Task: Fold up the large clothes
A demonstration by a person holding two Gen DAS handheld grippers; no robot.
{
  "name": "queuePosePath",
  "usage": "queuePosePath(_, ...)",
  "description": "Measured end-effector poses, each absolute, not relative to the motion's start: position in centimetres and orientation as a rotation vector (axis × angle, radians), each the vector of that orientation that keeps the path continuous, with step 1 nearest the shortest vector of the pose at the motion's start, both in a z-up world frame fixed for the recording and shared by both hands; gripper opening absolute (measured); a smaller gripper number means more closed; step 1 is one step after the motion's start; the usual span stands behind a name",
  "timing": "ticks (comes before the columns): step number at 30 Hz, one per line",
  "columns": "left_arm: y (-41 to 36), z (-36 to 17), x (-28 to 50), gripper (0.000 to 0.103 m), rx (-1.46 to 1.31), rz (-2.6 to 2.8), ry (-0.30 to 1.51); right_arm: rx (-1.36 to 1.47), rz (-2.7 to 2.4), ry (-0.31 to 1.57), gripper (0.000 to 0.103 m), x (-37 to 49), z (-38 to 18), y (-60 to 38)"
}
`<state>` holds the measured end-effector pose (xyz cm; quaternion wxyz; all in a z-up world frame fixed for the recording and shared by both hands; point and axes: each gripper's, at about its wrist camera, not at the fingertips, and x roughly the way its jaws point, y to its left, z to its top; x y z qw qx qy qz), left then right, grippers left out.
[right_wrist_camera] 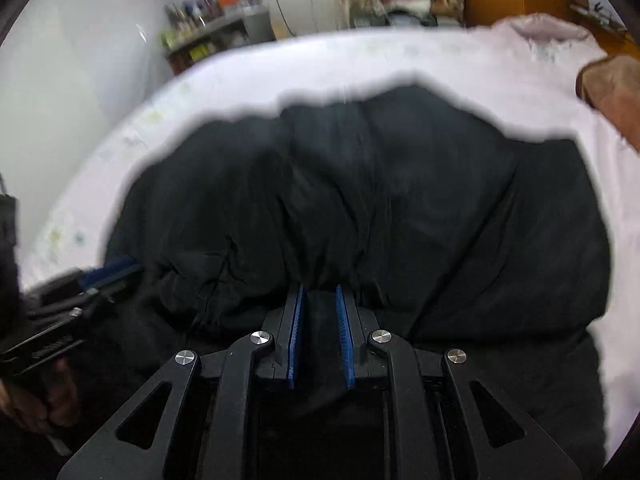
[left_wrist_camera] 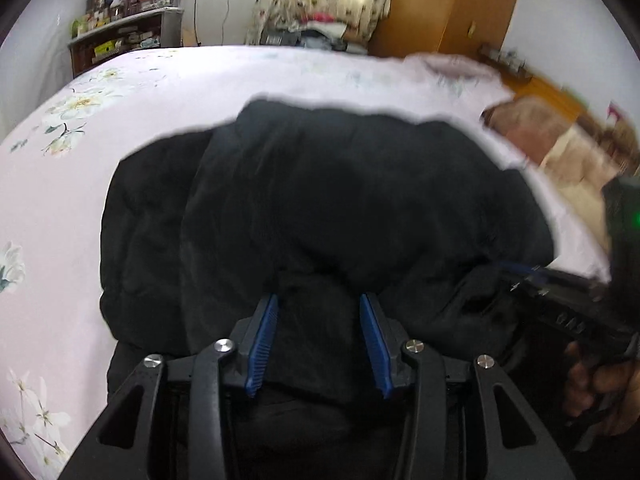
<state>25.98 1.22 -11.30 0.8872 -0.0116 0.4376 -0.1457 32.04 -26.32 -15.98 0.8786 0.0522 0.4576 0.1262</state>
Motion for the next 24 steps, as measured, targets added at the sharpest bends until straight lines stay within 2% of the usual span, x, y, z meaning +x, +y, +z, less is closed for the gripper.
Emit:
queuePosePath(6,0.2,-12.2,25.9,0.044,0.061,-0.275,0.911,0.099,0.246,0.983,0.014,33.0,-18.0,-26.4)
queuePosePath(12,0.6,-7.8,22.6,0.044,-0.04,-0.328,0.843,0.11,0.237,0.91,0.017,29.8,-13.1,-26.6)
queuePosePath(14,0.1,-8.3,21.9,0.044,-0.035,-0.345,0.845,0.096,0.242,0.906,0.017,28.5,-13.1,-26.4)
queuePosePath(18,-0.6,-12.6,22.4,0.044,0.011,-0.321,0.938,0.073,0.234,0.999,0.017,28.5,-16.8,-26.3)
queuePosePath(24,-0.7,-13.2,22.5,0.044,0.01,-0.318,0.936,0.05,0.236,0.997,0.017,28.8,-17.3,-26.1)
